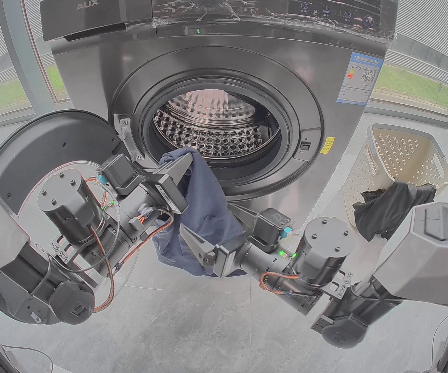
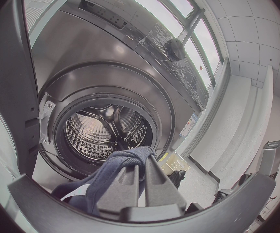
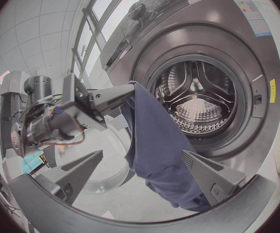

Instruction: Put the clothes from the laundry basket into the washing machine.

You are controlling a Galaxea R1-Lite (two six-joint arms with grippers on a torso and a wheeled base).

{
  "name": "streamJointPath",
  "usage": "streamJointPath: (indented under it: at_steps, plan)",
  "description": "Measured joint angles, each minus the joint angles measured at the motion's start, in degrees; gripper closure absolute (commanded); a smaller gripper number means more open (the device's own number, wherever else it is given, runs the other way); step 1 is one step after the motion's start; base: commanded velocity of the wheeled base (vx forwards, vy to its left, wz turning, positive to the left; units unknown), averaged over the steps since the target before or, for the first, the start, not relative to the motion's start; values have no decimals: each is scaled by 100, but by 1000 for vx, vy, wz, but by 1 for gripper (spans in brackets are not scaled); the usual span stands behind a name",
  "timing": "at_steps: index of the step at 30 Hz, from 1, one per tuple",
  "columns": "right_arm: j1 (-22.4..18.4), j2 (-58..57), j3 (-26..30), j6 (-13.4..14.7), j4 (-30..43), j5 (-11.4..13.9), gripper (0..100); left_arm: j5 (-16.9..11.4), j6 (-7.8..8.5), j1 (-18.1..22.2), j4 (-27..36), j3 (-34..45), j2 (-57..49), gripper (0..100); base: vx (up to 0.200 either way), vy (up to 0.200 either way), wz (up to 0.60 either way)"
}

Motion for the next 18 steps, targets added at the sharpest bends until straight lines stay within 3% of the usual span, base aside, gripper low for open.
streamJointPath:
  at_steps: [9, 18]
  plan:
    - [-148, 716, -1079, -99, 41, 63, 0, 5, -27, -5, 2, -7, 0, 100, 0, 0, 0]
    - [-462, 1085, -1318, -93, 46, 20, 0, 2, -38, -13, -2, -11, -44, 100, 0, 0, 0]
